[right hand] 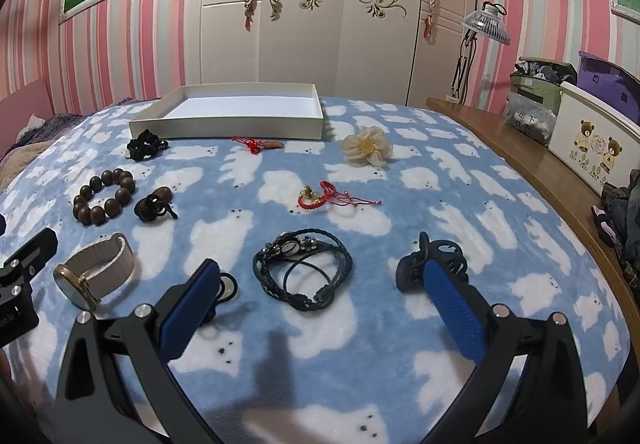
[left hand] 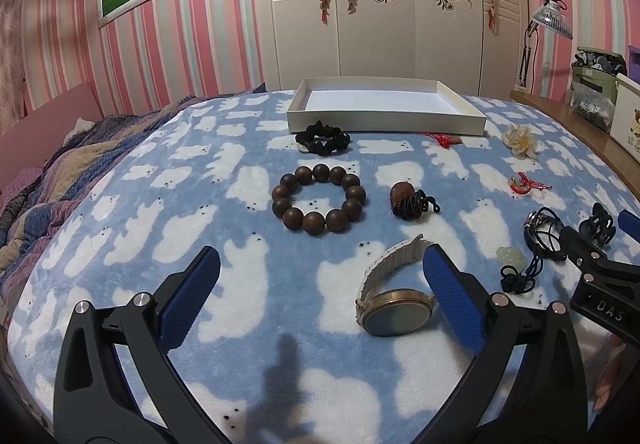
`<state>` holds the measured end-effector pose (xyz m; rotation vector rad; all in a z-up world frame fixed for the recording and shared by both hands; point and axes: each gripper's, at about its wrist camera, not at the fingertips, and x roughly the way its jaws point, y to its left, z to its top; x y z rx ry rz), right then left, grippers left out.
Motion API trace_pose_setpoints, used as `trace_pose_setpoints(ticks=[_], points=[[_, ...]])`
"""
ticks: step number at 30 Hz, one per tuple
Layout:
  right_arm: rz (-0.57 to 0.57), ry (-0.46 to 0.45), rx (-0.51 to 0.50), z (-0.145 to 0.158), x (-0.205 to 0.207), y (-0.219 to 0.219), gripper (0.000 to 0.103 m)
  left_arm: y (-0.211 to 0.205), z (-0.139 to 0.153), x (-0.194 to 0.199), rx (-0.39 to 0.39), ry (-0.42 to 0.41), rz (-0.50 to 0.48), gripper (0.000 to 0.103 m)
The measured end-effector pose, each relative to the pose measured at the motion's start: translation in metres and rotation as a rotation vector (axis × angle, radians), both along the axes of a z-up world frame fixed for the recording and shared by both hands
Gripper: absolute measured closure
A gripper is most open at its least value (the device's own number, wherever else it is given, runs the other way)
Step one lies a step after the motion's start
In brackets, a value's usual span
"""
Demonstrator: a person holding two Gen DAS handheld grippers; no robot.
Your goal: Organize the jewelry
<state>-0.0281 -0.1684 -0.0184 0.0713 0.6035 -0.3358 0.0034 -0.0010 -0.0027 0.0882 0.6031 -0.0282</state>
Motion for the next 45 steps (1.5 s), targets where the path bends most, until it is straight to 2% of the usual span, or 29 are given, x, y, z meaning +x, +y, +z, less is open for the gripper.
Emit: trace_pose_setpoints(ticks=[17, 22, 27, 30, 33, 36, 38, 40, 43, 45], points=[[-0.008, -0.011, 0.003, 0.000, -0.002, 0.000, 0.001, -0.004, -0.002, -0.001, 0.007, -0.006, -0.022, 0.003], [-0.010, 0.015, 0.010, -0.003, 0.001, -0.001, 0.001, -0.006, -0.003, 0.003, 0.021, 0.029, -0.046, 0.003], [0.065, 0.025, -0.023, -0.001, 0.003, 0.012, 0.002, 0.000, 0.006, 0.020, 0.048, 0.060, -0.034, 0.003], [0.096, 0.016, -0.061, 0.012, 0.009, 0.014, 0.002, 0.012, 0.022, 0.032, 0.049, 0.016, -0.014, 0.003], [0.072, -0.021, -0.123, 0.036, 0.023, 0.003, 0.001, 0.019, 0.035, 0.050, 0.074, -0.006, -0.001, 0.003], [0.078, -0.054, -0.064, 0.058, 0.043, -0.021, 0.001, 0.026, 0.044, 0.071, 0.056, 0.002, -0.008, 0.003], [0.056, -0.035, -0.072, 0.066, 0.064, -0.033, 0.001, 0.033, 0.049, 0.085, 0.025, 0.011, -0.007, 0.003], [0.063, 0.024, -0.088, 0.072, 0.093, -0.040, 0.001, 0.042, 0.053, 0.102, -0.009, 0.017, -0.013, 0.003], [0.064, 0.038, -0.155, 0.083, 0.123, -0.043, 0.001, 0.048, 0.058, 0.127, -0.008, 0.038, -0.015, 0.003], [0.078, 0.039, -0.162, 0.088, 0.137, -0.045, 0.001, 0.052, 0.061, 0.148, -0.014, 0.072, -0.026, 0.003]])
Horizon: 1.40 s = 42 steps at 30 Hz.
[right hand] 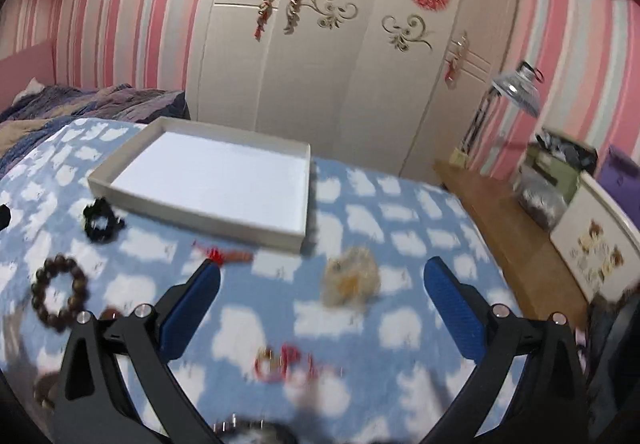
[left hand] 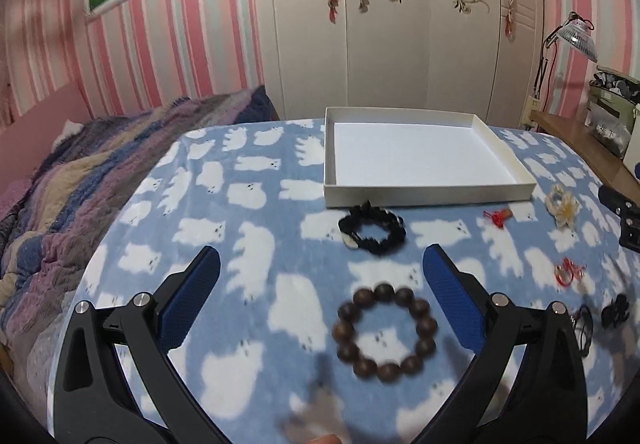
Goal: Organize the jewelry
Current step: 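Move the left tool to the black scrunchie while the right tool reaches the red knot pendant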
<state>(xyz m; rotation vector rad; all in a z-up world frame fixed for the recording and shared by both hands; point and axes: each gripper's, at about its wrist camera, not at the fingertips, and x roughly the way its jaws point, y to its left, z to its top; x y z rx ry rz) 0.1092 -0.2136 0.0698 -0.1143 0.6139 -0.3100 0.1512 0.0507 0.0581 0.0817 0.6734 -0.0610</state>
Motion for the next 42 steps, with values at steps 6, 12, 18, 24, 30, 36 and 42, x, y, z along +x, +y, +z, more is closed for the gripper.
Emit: trace_pose_setpoints(ticks=[6, 12, 18, 24, 30, 36, 42], points=[[0.011, 0.159, 0.120, -0.010, 0.064, -0.014, 0.002, 0.003, 0.000, 0.067, 0.024, 0.138, -0.005, 0.003], [0.043, 0.205, 0.215, -0.024, 0.092, -0.003, 0.002, -0.005, 0.001, 0.104, 0.048, 0.155, -0.014, 0.003], [0.053, 0.277, 0.292, -0.061, 0.105, 0.003, 0.028, -0.012, -0.038, 0.114, 0.062, 0.239, -0.053, 0.003], [0.070, 0.364, 0.319, -0.086, 0.116, 0.014, 0.044, -0.013, -0.053, 0.117, 0.057, 0.253, -0.075, 0.003], [0.085, 0.398, 0.337, -0.101, 0.124, 0.020, 0.052, -0.009, -0.068, 0.125, 0.041, 0.294, -0.078, 0.003], [0.106, 0.417, 0.344, -0.105, 0.130, 0.026, 0.055, -0.016, -0.071, 0.134, 0.050, 0.306, -0.096, 0.007], [0.105, 0.417, 0.368, -0.105, 0.133, 0.025, 0.066, -0.026, -0.079, 0.144, 0.082, 0.324, -0.126, 0.021]])
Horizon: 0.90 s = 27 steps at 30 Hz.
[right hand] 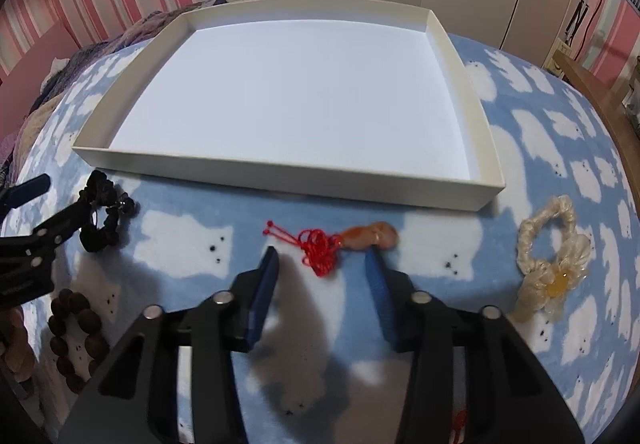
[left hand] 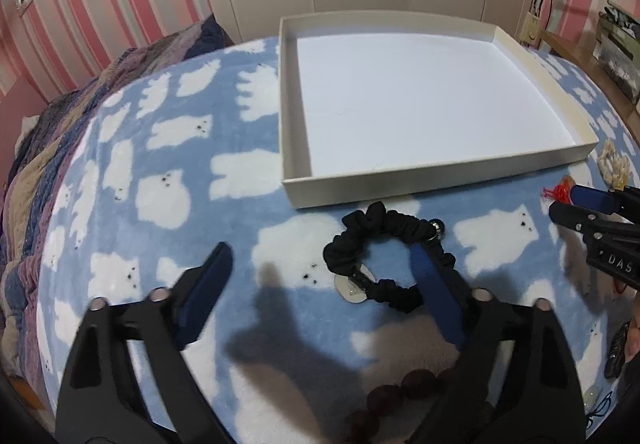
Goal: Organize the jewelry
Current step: 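Move the left tool to the black scrunchie while the right tool reaches the red knot pendant, then close the left tool on the scrunchie while the right tool closes on the red pendant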
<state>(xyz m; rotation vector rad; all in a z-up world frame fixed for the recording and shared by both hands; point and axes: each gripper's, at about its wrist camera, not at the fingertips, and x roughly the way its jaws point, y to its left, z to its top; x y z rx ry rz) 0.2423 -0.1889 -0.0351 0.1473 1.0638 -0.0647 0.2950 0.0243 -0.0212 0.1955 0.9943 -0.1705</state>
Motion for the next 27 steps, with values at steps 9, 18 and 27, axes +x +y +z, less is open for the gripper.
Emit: trace_pose_setpoints(ticks=[9, 18, 27], points=[[0.016, -0.004, 0.014, 0.000, 0.003, 0.002, 0.075, -0.003, -0.014, 0.014, -0.051, 0.075, -0.017, 0.038], [0.024, 0.001, 0.037, 0.003, 0.005, 0.000, 0.079, -0.013, -0.018, 0.020, -0.042, 0.082, -0.014, 0.047], [0.039, -0.020, 0.036, 0.004, 0.008, 0.002, 0.079, -0.020, -0.019, 0.023, -0.014, 0.071, -0.020, 0.049]])
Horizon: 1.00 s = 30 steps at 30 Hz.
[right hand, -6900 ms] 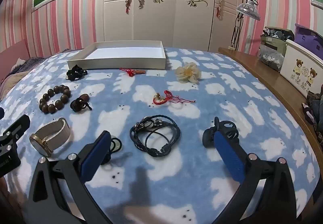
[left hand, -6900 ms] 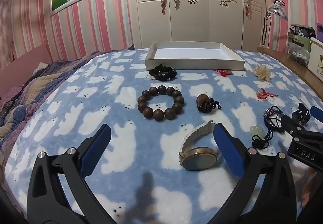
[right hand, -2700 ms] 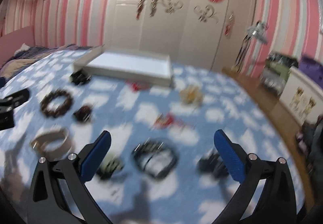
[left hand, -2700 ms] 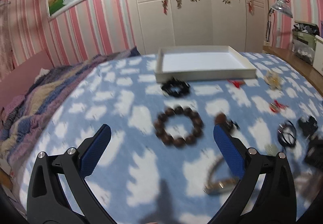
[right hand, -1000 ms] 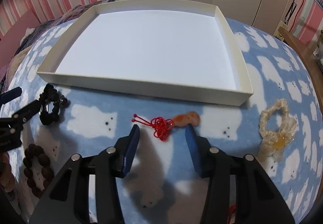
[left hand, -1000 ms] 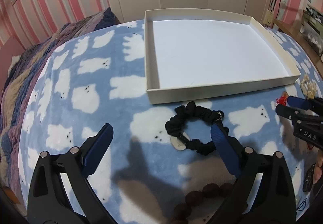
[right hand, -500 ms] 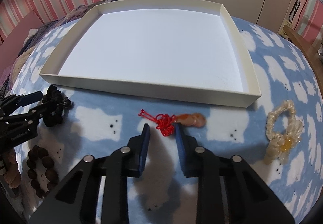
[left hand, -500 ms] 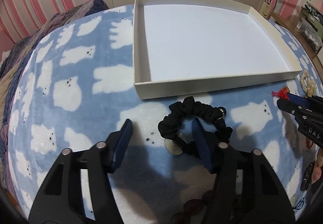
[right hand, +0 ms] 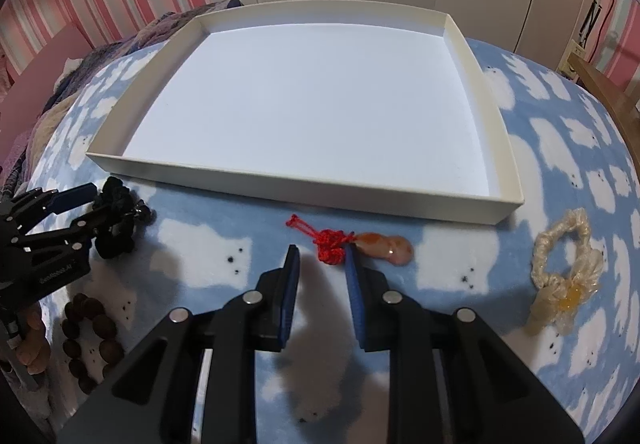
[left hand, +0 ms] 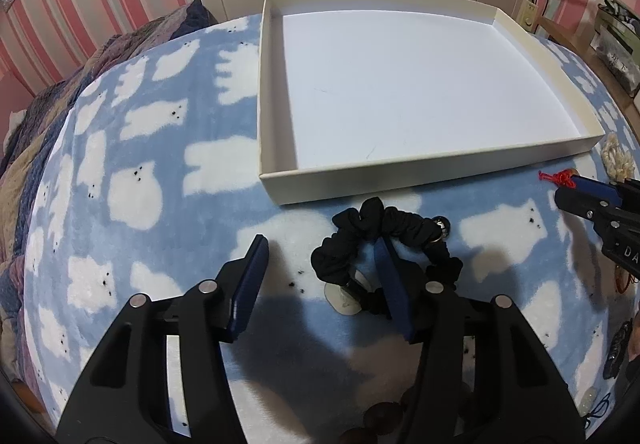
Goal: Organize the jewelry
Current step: 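Close the left tool on the scrunchie while the right tool closes on the red pendant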
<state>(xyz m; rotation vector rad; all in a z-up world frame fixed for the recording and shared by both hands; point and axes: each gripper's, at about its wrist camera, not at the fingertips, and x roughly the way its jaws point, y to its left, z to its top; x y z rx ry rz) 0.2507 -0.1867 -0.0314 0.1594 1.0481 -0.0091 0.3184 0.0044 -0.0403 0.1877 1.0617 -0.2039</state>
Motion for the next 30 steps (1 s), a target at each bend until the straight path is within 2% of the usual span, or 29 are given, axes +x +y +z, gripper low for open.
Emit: trace_pose_setpoints(ticks=[6, 12, 14, 15, 16, 17, 20, 25, 30], points=[[0.017, -0.030, -0.033, 0.007, -0.001, 0.004, 0.079, 0.000, 0.001, -0.003, 0.013, -0.009, -0.007, 0.052], [0.014, -0.007, -0.022, 0.000, 0.002, 0.002, 0.079, 0.006, 0.002, -0.009, 0.018, -0.013, -0.011, 0.056], [0.010, -0.009, -0.014, -0.002, 0.003, 0.000, 0.081, 0.005, 0.001, -0.009, 0.016, -0.013, -0.012, 0.061], [0.010, -0.016, -0.012, -0.002, 0.004, 0.000, 0.089, 0.005, 0.002, -0.009, 0.018, -0.014, -0.008, 0.062], [0.013, -0.027, -0.009, -0.002, 0.003, -0.001, 0.093, 0.006, 0.002, -0.008, 0.018, -0.015, -0.001, 0.068], [0.014, -0.038, -0.005, -0.002, 0.002, -0.002, 0.094, 0.007, 0.002, -0.008, 0.016, -0.014, 0.001, 0.076], [0.014, -0.080, -0.002, 0.006, -0.004, -0.007, 0.095, 0.009, 0.005, -0.011, 0.014, -0.018, 0.007, 0.091], [0.027, -0.123, 0.024, 0.015, -0.015, -0.018, 0.096, 0.011, 0.014, -0.022, 0.007, -0.034, 0.019, 0.093], [0.009, -0.158, 0.102, 0.031, -0.028, -0.039, 0.096, 0.011, 0.045, -0.044, 0.012, -0.119, 0.011, 0.093]])
